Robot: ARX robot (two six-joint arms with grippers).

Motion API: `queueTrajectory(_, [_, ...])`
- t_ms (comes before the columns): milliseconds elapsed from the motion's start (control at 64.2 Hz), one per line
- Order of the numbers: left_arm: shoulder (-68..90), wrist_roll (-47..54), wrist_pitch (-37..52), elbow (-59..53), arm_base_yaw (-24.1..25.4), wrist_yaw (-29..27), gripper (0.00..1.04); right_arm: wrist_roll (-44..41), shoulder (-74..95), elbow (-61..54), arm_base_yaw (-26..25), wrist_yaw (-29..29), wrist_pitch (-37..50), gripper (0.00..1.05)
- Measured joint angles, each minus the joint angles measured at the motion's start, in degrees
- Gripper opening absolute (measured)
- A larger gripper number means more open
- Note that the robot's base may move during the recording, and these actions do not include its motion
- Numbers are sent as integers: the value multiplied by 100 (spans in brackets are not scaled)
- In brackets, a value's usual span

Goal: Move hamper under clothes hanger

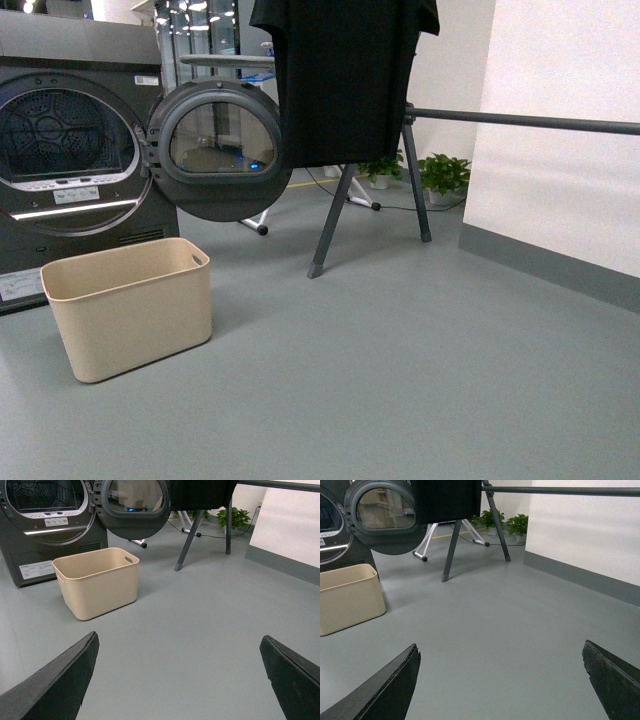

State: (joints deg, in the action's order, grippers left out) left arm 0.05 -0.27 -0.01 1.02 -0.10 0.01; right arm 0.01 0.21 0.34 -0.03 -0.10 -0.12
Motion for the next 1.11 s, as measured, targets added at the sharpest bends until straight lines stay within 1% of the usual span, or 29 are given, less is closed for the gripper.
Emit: queueTrajectory(1106, [-4,0,0,2,0,0,98,0,0,0,0,0,0,97])
